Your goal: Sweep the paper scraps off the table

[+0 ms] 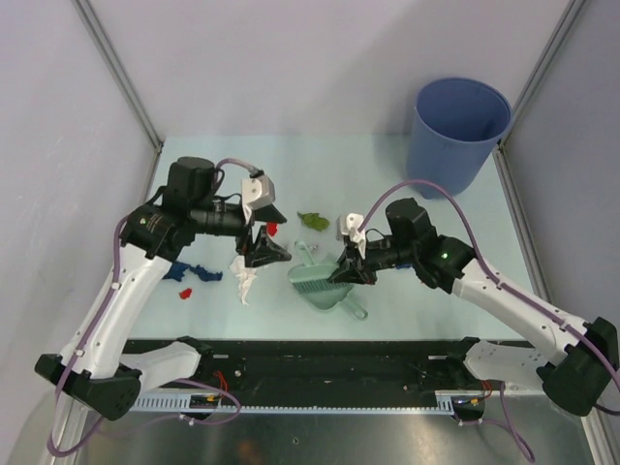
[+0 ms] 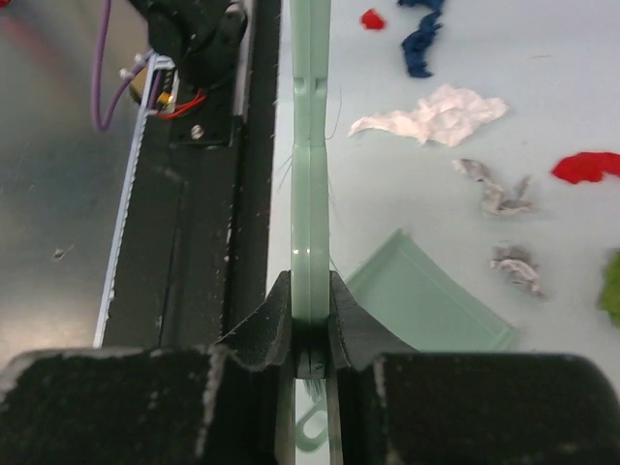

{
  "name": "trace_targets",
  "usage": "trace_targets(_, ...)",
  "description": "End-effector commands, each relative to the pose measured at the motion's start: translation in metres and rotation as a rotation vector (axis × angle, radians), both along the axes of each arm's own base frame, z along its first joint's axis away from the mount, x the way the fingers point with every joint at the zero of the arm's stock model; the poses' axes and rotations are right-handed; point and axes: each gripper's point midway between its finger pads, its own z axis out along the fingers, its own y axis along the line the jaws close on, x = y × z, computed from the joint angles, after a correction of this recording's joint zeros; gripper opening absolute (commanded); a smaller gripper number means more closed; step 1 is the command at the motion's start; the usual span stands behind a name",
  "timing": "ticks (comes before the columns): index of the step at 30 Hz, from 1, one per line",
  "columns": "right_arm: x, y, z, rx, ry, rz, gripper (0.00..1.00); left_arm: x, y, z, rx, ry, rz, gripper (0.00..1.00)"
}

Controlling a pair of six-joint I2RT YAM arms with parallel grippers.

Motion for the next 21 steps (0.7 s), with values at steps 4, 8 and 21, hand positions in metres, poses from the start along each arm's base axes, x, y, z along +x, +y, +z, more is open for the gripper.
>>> trace_targets(4, -0.012, 0.009, -0.003, -0.021, -0.007, 0.104, 0.00, -0.059, -0.013, 0.005, 0.020, 0.032, -0.236, 0.75)
trace_targets(8, -0.015, 0.018, -0.001, -0.019, -0.032, 0.112, 0.00, -0.064, -0.014, 0.001, 0.034, 0.067, -0.235, 0.51)
trace_targets(21, -0.011, 0.026, 0.001, -0.034, -0.043, 0.098, 0.00, -0.063, -0.020, -0.008, 0.068, 0.089, -0.238, 0.00)
